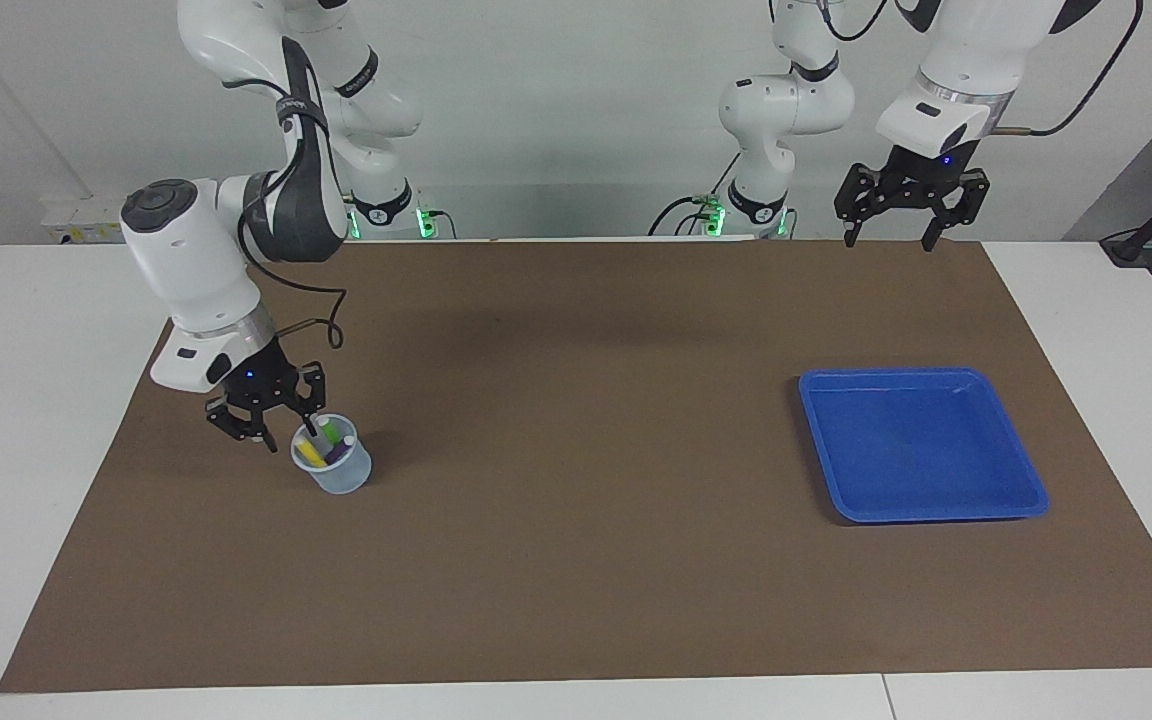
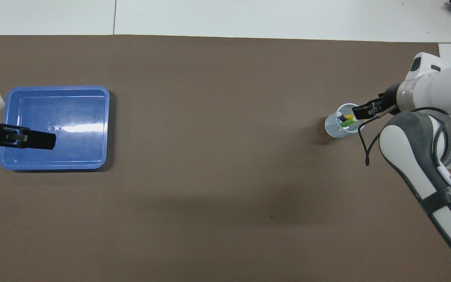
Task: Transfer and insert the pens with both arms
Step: 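Lower the yellow pen into the white cup with the right gripper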
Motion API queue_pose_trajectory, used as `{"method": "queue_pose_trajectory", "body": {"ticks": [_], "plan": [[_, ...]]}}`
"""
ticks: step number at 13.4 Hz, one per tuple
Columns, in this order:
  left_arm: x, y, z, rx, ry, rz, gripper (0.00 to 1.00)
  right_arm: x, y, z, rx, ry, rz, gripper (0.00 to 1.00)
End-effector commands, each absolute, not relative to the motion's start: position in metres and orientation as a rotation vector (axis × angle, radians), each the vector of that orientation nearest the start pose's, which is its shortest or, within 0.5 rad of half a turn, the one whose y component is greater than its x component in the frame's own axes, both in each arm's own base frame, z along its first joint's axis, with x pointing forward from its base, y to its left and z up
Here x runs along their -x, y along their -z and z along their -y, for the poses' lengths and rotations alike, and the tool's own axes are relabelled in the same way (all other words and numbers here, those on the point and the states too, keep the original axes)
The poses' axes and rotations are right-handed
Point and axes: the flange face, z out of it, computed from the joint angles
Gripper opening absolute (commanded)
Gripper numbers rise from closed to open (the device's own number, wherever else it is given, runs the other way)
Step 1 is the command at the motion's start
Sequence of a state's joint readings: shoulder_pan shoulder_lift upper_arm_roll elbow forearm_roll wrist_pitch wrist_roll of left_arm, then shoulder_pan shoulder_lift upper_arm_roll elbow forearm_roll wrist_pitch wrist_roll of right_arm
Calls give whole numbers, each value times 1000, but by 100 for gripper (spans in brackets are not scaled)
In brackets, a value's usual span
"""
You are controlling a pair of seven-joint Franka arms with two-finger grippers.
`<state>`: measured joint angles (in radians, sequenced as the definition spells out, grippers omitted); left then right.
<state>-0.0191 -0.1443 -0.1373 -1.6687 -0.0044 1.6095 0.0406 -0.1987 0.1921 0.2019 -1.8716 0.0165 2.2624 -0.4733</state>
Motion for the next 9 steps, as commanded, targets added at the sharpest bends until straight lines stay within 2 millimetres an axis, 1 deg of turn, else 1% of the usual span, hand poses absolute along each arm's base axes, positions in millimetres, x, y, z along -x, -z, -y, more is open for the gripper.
{"method": "queue_pose_trajectory", "body": {"ticks": [1,2,3,4,5,7,9], "plan": [[-524,-673,81,3148,58,-279,100,-622,-437,5,3040,316,675,100],[-532,-669,80,3150,8,-278,100,-622,-441,4,3039,313,679,100],[-536,-673,79,3147,3,-274,100,-623,-449,4,3038,306,676,100],[-542,-670,80,3129,-31,-281,100,-624,-459,3,3026,291,665,100],[-545,-672,84,3112,-38,-294,100,-624,-469,3,3013,278,642,100],[-546,-675,86,3120,1,-299,100,-622,-492,-1,3017,264,605,100],[-545,-670,86,3119,11,-297,100,-611,-514,-10,3030,246,540,100]]}}
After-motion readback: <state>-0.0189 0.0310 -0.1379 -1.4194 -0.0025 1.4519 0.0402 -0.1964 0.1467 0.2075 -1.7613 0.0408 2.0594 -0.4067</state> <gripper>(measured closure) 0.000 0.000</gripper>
